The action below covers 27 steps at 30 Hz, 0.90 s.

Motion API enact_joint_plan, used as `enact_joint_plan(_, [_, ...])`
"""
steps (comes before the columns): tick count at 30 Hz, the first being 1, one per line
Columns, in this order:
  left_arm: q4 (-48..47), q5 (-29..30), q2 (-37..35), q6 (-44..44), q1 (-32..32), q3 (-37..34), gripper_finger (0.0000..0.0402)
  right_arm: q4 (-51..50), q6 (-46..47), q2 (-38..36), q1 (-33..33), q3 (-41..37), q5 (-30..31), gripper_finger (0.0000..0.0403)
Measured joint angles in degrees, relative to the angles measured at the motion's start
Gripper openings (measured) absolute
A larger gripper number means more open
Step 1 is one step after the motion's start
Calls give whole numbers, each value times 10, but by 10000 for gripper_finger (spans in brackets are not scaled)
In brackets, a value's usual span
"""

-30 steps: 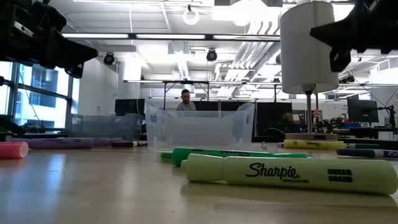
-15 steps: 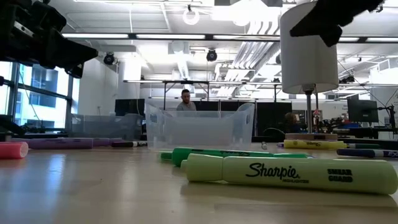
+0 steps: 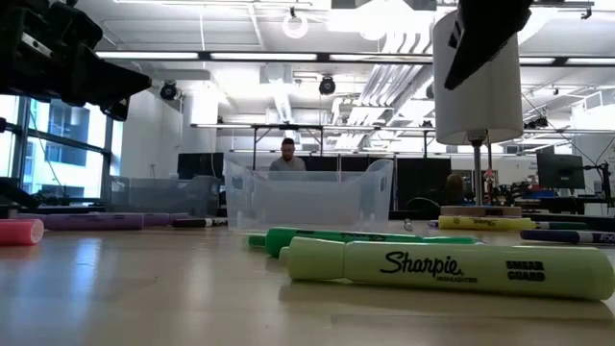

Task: Pick & Place Markers
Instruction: Put the blue pen into the gray bin

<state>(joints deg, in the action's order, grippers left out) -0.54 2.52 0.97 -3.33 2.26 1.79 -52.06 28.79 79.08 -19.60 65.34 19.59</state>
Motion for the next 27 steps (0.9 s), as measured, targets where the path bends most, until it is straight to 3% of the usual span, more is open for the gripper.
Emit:
enact_joint_plan(7, [0,0,0,0,0,0,3,-16,-163,97,-52,33,-23,1])
enact_joint_plan(13, [0,0,0,0,0,0,3,-10,-278,167,-64,32,-94,1])
enact_joint_plan(21, [0,0,0,0,0,0,3,77,-359,251,-63,31,-118,1])
enact_joint_plan(27, [0,0,0,0,0,0,3,115,-381,270,-63,31,-119,1])
